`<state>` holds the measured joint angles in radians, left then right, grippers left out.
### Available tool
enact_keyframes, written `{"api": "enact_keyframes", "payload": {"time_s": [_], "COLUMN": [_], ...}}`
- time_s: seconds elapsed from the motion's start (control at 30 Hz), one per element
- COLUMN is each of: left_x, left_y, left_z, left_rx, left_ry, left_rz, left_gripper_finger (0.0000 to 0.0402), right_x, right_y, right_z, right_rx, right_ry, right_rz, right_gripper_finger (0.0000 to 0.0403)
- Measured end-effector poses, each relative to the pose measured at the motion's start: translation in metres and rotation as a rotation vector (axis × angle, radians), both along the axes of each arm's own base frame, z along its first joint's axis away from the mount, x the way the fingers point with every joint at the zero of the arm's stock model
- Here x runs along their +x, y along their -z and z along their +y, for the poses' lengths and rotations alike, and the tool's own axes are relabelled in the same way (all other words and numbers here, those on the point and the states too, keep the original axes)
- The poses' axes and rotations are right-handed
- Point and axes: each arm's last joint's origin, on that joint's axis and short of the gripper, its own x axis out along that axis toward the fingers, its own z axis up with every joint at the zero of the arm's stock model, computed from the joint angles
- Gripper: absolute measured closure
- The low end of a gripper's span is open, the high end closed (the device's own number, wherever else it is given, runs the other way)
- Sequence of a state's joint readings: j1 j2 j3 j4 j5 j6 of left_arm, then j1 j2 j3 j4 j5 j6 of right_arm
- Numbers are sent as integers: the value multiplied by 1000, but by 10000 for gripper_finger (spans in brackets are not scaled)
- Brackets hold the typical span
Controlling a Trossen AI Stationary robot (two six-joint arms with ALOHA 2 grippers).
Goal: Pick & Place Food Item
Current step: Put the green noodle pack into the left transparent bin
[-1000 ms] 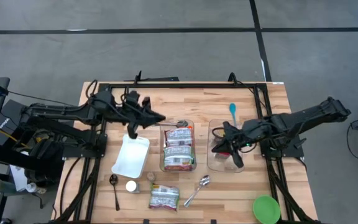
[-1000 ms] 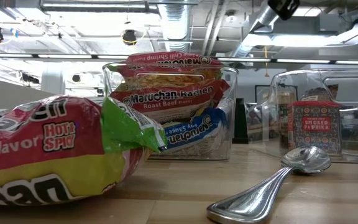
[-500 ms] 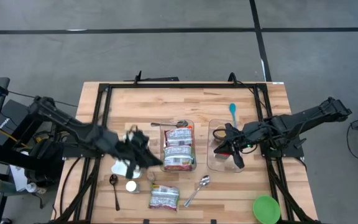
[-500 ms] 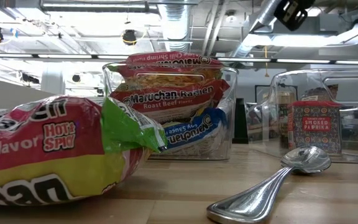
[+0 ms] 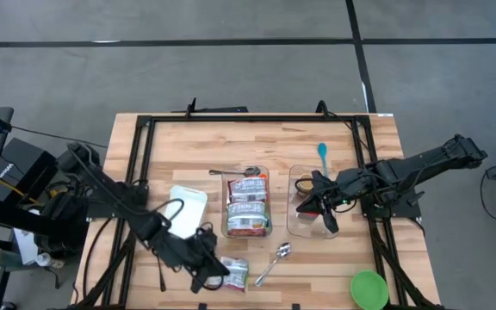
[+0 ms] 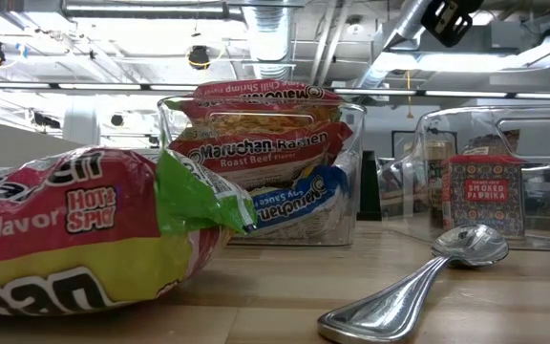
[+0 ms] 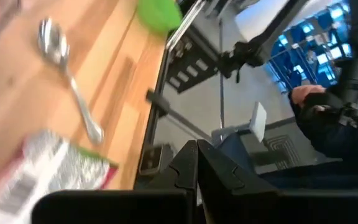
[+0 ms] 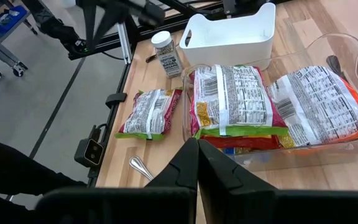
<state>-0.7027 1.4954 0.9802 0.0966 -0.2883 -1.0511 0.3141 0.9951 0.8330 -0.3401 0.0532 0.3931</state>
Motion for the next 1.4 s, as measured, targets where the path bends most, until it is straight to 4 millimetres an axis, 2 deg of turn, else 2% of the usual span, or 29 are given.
{"api": "enact_keyframes", "payload": {"time_s": [0.2, 0.4, 0.67, 0.87, 1.07, 1.3, 1.4], "left_x": [-4, 5, 12, 20, 25, 25, 26], "left_y": [16, 6, 1, 20, 41, 46, 44], "left_z": [-23, -45, -51, -58, -65, -60, -63], "left_rx": [-117, -56, 130, 236, 256, 276, 274], "left_ry": [-20, -4, -29, -40, -15, -14, 52], "left_rz": [118, 199, 383, 491, 569, 625, 607], "left_gripper_finger": [402, 402, 402, 402, 402, 402, 402], "right_x": [0, 0, 0, 0, 0, 0, 0], "right_y": [0, 0, 0, 0, 0, 0, 0], "right_z": [0, 0, 0, 0, 0, 0, 0], "right_rx": [0, -6, -9, -9, -9, -8, -8], "right_ry": [0, -4, -5, -5, -5, -5, -5], "right_rz": [0, -2, -2, -2, -2, -2, -2], "right_gripper_finger": [403, 403, 403, 403, 403, 403, 403]}}
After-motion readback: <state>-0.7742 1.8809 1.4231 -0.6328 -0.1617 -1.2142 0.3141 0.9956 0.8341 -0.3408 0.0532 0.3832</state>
